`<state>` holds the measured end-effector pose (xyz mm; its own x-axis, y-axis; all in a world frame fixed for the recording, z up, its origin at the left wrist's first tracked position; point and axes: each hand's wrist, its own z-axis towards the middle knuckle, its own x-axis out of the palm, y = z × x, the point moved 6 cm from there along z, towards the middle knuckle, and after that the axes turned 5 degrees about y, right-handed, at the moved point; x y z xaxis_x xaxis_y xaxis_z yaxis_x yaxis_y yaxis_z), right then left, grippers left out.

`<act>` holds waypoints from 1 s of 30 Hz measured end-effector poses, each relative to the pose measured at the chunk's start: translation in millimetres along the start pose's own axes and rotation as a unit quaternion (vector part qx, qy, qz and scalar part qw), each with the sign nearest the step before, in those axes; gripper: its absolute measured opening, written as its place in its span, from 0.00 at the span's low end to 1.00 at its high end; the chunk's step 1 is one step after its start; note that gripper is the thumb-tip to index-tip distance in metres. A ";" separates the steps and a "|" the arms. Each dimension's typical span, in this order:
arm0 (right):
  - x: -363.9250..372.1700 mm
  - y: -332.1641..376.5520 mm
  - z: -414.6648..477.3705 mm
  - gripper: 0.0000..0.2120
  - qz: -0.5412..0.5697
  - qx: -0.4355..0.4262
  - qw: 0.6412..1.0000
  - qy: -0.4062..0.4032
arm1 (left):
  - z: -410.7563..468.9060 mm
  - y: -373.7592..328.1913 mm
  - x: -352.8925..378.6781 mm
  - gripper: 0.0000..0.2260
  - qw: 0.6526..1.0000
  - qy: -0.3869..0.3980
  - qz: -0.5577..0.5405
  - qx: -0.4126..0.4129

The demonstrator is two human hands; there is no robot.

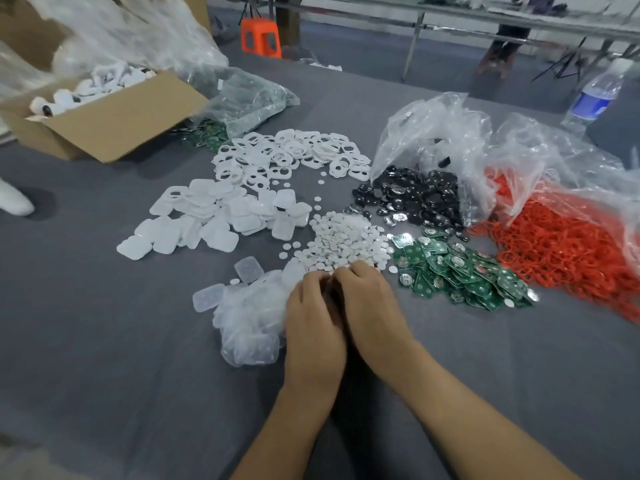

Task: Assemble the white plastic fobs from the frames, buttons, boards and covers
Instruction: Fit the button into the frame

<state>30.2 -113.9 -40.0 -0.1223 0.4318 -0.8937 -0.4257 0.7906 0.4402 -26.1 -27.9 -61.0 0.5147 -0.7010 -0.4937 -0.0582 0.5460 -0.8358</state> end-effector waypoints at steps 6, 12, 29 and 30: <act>-18.0 -4.3 -5.4 0.06 0.024 0.021 1.000 0.002 | -2.2 -6.5 -3.1 0.08 0.998 0.007 -0.040 0.038; -40.0 -31.1 -63.8 0.08 0.382 0.119 0.914 -0.069 | -21.9 -19.9 -6.7 0.09 0.971 0.104 -0.212 0.050; -98.6 -56.3 -215.4 0.08 0.476 0.087 0.866 -0.127 | -116.2 -87.5 7.8 0.11 0.892 0.258 -0.363 0.080; -98.6 -58.9 -218.1 0.07 0.477 0.087 0.865 -0.128 | -119.0 -87.9 10.4 0.11 0.890 0.264 -0.366 0.072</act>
<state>-128.2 -297.7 3.2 -0.1317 0.9882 -0.0786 -0.0968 0.0661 0.9931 -117.4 -137.8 -21.3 -0.1050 -0.9900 0.0940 0.2570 -0.1183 -0.9591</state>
